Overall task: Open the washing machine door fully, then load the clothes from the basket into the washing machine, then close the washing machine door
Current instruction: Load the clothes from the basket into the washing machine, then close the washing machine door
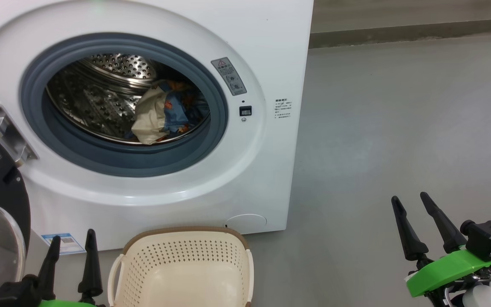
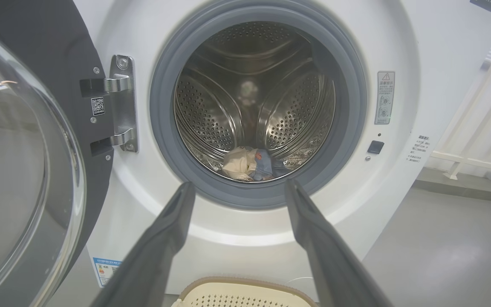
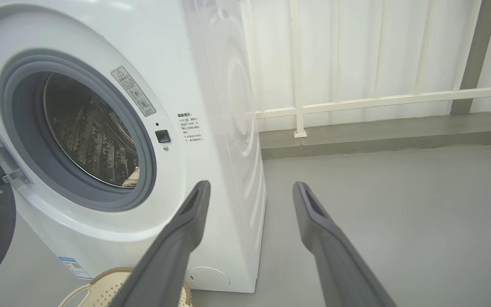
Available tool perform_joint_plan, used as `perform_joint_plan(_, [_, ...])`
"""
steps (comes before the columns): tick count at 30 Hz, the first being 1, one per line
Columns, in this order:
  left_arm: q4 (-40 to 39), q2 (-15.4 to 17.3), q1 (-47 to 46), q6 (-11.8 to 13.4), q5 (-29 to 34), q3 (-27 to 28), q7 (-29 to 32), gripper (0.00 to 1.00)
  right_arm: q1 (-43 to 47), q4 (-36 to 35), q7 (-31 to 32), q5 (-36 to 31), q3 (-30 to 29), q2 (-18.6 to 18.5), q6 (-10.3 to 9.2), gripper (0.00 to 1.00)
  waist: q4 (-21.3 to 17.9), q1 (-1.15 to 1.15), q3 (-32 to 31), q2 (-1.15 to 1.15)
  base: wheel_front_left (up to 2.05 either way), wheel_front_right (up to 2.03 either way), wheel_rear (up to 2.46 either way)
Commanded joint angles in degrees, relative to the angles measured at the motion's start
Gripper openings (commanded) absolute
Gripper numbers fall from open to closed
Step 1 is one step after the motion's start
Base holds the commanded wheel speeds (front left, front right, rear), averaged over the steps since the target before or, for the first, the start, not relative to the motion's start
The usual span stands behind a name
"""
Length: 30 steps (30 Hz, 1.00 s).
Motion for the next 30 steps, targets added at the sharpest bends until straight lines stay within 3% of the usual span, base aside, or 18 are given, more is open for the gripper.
perform_joint_plan(1, [-1.6, 1.2, -1.4, -0.1, -0.2, 1.9, -0.4, 1.0, -0.4, -1.2, -0.5, -0.7, 0.8, -1.2, 0.42, 1.0, 0.0, 0.0, 0.0, 0.0, 0.0, 0.0, 0.0])
perform_joint_plan(20, [-2.2, 0.9, -1.2, -0.1, -0.7, 2.5, -0.4, 1.0, -0.5, -1.2, -0.5, -0.6, 1.0, -1.4, 0.42, 1.0, -0.2, 0.0, -0.4, 0.0, -0.04, 0.04, 0.0])
perform_joint_plan(30, [-2.7, 0.7, -0.8, -0.1, -0.5, 2.9, -0.4, 1.0, -0.5, -1.1, -0.5, -0.6, 1.0, -1.2, 0.42, 1.0, -0.3, 0.0, -0.6, 0.0, -1.13, 1.13, 0.0])
